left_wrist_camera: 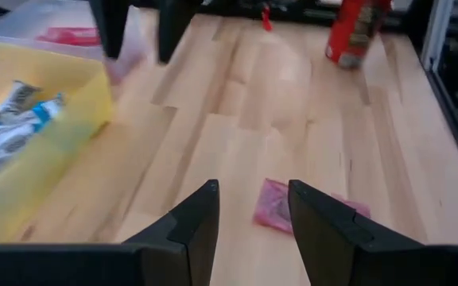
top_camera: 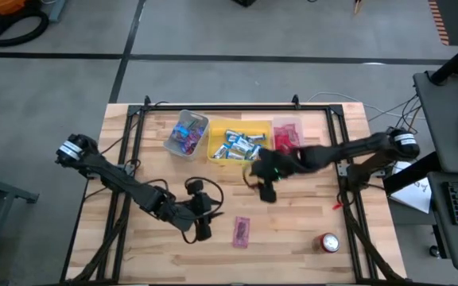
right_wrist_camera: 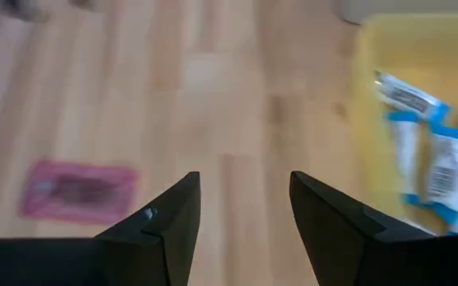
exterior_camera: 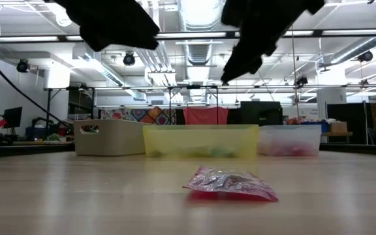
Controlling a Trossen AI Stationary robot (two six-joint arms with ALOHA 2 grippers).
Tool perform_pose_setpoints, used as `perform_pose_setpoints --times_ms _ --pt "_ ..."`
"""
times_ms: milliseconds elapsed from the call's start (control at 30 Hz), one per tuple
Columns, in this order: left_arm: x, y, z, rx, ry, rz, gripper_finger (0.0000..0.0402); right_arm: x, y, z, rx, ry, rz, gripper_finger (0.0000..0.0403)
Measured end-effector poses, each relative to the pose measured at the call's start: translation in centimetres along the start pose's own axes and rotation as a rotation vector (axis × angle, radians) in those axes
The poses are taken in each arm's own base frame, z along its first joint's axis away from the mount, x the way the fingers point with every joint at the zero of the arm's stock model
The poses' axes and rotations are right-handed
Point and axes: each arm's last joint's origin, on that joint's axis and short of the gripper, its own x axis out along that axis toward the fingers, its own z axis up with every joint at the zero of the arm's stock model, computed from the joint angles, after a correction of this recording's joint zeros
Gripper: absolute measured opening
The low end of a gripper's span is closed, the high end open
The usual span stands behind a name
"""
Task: Sort candy
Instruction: Put the red candy into the transparent bin
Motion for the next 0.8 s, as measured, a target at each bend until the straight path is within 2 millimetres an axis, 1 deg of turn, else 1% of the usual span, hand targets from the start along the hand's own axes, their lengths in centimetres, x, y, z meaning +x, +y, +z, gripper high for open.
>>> perform_pose_setpoints --times_ms 67,133,233,300,400,500,633,800 --pt "0.8 -0.5 -0.5 0.035 0.009 -0.025 0.0135 -0.1 1.9 -0.6 -0.037 -0.005 0.017 0.0184" --pt "1.6 -1.0 -1.0 0.092 0.017 -0.067 0.0135 0.0 3.6 -1.5 -0.065 0.026 0.034 0.0183" --pt "2.5 -1.7 -1.8 0.181 0.050 -0.172 0.0135 -0.1 5.7 -2.2 -0.055 0.046 0.070 0.0183" --pt "2.9 -1.9 -2.3 0.223 0.076 -0.225 0.0135 -0.3 6.9 -2.5 -0.040 0.054 0.097 0.0183" --pt "3.5 -2.2 -2.9 0.277 0.096 -0.253 0.0135 -0.6 8.5 -3.1 -0.028 0.076 0.130 0.0183" --pt "4.0 -2.2 -3.4 0.285 0.112 -0.246 0.0135 -0.4 10.2 -3.8 -0.104 0.093 0.169 0.0183" --pt "3.9 -2.3 -3.6 0.218 0.133 -0.242 0.0135 0.8 12.1 -4.8 -0.209 0.093 0.152 0.0183" --pt "3.4 -2.8 -4.4 0.167 0.183 -0.241 0.0135 3.0 12.8 -5.4 -0.260 0.086 0.136 0.0189"
